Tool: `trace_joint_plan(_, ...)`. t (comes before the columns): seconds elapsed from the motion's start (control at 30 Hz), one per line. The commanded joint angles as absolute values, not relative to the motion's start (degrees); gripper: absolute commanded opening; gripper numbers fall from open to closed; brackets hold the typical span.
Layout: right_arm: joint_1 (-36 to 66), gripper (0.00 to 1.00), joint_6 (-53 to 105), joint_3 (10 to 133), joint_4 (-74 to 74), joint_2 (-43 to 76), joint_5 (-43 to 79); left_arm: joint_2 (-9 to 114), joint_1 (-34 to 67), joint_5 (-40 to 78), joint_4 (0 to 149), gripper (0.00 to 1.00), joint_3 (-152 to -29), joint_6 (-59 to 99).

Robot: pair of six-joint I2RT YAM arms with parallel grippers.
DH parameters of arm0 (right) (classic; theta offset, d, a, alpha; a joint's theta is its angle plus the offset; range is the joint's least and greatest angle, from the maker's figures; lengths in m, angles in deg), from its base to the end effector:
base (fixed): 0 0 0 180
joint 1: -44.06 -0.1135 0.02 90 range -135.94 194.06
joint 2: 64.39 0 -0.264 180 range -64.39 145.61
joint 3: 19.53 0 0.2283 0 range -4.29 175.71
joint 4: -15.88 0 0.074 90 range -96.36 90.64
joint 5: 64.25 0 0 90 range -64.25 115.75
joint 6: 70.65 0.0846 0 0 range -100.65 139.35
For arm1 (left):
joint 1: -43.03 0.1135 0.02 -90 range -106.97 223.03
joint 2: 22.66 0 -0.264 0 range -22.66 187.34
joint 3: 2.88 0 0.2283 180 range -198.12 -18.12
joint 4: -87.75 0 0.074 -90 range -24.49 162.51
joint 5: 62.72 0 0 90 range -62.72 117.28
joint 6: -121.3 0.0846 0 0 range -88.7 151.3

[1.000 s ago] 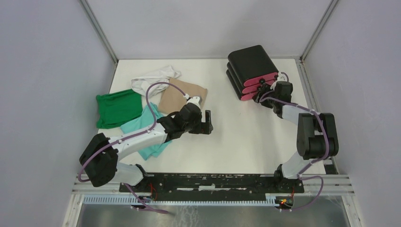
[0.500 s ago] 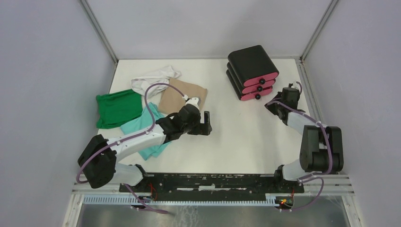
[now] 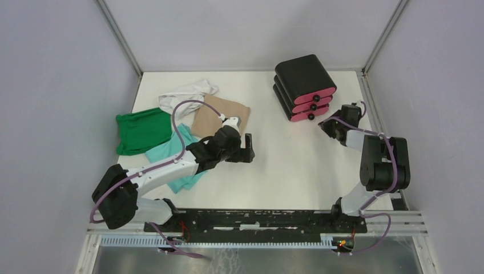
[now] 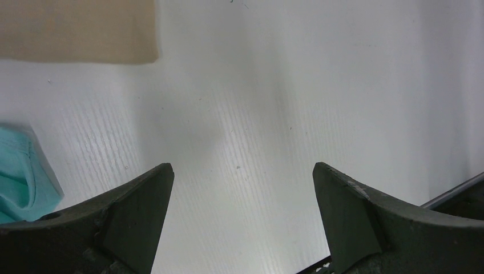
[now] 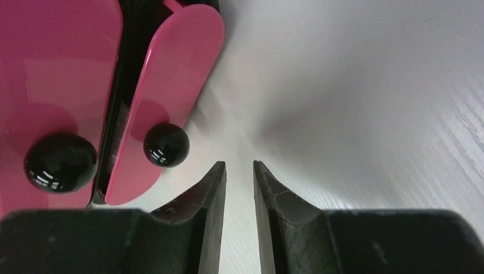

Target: Organize the makeup

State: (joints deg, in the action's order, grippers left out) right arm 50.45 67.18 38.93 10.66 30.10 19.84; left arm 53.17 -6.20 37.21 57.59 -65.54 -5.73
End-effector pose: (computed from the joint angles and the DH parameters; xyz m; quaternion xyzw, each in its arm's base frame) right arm 0.3430 -0.0297 0.1381 0.3956 0.8194 0.1897 0.3689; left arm 0.2018 -0.2117 0.2095 0.0631 0.9132 -0.2118 0.3423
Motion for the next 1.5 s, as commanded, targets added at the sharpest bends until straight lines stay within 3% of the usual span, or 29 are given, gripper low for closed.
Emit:
trace_joint_plan(0.0,51.2,0.31,70.9,38.9,19.1,31.6,18.8,52.4,-5.9,38.7,57.6,0.99,-66.3,-5.7)
trace_joint_plan(0.8,52.1,0.25,80.6,38.7,38.8,43.3,12.9,52.3,-5.4,39.2,56.2,0.99,-67.5,-4.7)
trace_joint_plan(1.47,52.6,0.30,77.1,42.7,44.7,45.8,-0.3,52.8,-5.1,38.8,56.6,0.99,-67.5,-4.0)
